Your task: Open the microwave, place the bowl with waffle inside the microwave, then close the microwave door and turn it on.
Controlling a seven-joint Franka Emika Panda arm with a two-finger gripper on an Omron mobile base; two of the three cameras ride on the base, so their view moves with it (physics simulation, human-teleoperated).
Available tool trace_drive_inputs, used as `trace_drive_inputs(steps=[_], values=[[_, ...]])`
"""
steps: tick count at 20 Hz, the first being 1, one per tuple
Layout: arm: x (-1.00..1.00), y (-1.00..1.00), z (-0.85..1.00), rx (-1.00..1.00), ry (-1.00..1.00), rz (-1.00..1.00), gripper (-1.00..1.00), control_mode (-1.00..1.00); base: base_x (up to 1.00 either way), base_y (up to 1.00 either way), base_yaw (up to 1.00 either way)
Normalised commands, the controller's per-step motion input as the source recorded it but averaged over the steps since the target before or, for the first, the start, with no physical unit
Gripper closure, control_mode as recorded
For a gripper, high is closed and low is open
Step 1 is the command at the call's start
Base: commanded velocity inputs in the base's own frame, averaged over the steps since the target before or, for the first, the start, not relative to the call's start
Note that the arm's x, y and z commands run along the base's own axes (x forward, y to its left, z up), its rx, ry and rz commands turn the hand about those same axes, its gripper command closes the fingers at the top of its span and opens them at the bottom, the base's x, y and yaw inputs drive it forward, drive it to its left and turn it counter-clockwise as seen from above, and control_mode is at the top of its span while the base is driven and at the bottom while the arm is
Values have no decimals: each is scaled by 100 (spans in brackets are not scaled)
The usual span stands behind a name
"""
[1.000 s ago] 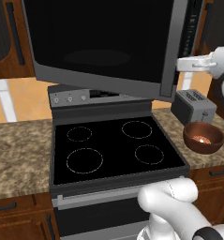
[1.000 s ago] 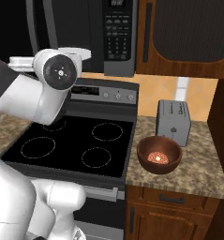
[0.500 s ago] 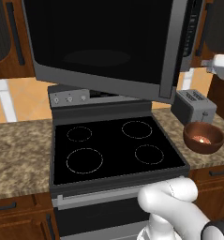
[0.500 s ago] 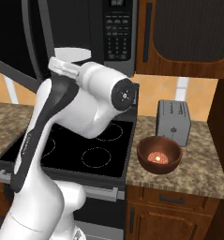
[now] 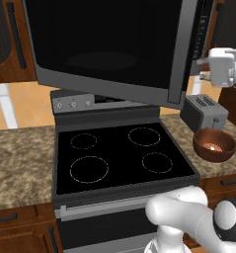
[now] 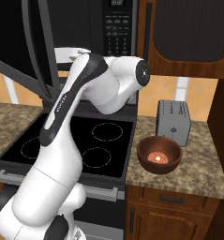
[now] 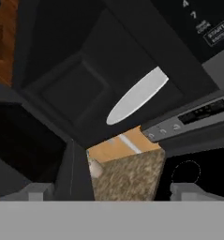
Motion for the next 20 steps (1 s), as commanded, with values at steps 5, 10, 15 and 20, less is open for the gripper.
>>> trace_drive_inputs(steps=[5, 10, 15, 20], values=[[75, 6, -47, 24, 20, 23, -100, -100, 0, 0, 0], [71, 24, -29, 32, 16, 27, -100, -100, 0, 0, 0], [47, 47, -2, 22, 19, 16, -100, -100, 0, 0, 0], [24, 62, 0, 11, 16, 8, -100, -100, 0, 0, 0]])
